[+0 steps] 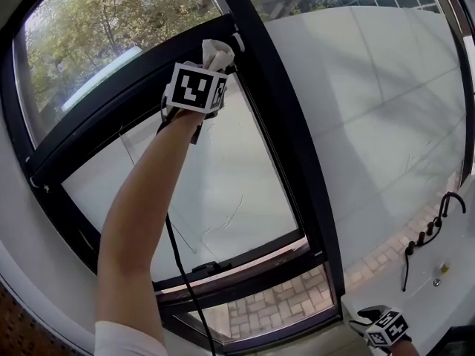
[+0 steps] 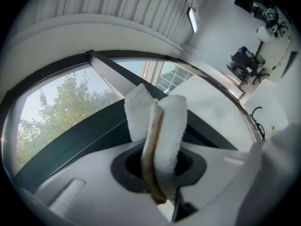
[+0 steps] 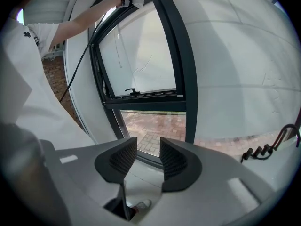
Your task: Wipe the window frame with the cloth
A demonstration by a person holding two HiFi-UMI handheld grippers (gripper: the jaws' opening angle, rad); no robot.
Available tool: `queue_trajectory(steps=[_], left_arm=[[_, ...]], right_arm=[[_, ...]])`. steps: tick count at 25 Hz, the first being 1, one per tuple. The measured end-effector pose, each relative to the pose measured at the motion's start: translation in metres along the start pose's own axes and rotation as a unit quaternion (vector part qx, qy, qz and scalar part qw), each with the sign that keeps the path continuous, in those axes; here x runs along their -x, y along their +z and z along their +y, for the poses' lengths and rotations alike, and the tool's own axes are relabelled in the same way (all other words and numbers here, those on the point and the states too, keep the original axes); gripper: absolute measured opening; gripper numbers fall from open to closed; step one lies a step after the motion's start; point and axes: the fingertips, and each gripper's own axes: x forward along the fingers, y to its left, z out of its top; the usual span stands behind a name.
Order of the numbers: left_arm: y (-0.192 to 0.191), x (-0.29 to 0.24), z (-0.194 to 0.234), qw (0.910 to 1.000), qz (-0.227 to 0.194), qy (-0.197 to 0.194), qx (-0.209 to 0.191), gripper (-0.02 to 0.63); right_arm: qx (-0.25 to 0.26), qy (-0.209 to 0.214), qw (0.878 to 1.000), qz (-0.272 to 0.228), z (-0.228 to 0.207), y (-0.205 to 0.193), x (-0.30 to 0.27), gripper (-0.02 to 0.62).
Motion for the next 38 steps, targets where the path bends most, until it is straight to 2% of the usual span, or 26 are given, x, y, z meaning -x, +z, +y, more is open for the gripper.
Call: queue_trajectory(steps=[4,11,14,18,23,28,34,38], left_arm=[[0.005,-0.009,-0.007,0.9978,-0.002,0.000,-0.066,0.091],[-0.004,0.004,-0.031,0.9941,-0.009,-0.023,-0.105,0.091],[-0.027,0.010,-0.055,0.9892,-0.004,-0.038,-0.141,0.091],[-0.068,0.008,-0.076,0.9810,0.019,-0.036,-0.190,0.091],[-0.133,0.005,-0.119,0.9759,0.053,-0.044,-0.207,0.091],[-0.216,0.000,-0.187,0.9716,0.097,-0.082,-0.200,0.091],[-0.303,-0.003,-0.278,0.9612,0.146,-0.114,-0.204,0.091],[-0.367,0.000,-0.348,0.9500,0.184,-0.153,-0.200,0.091]], right_arm=[[-0.002,-0.008,1.000,0.001,0.000,-0.003,0.004,0.152],[0.007,-0.003,1.000,0.003,0.006,-0.001,0.002,0.152],[0.006,0.001,1.000,0.018,0.014,-0.012,0.006,0.152],[0.016,0.004,1.000,0.020,0.016,-0.007,0.001,0.152],[0.027,0.006,0.999,0.023,0.019,-0.003,0.001,0.152],[0.029,0.010,0.999,0.033,0.025,-0.008,0.003,0.152],[0.025,0.012,0.999,0.046,0.025,-0.016,0.007,0.152],[0.022,0.016,0.998,0.053,0.027,-0.022,0.006,0.152]])
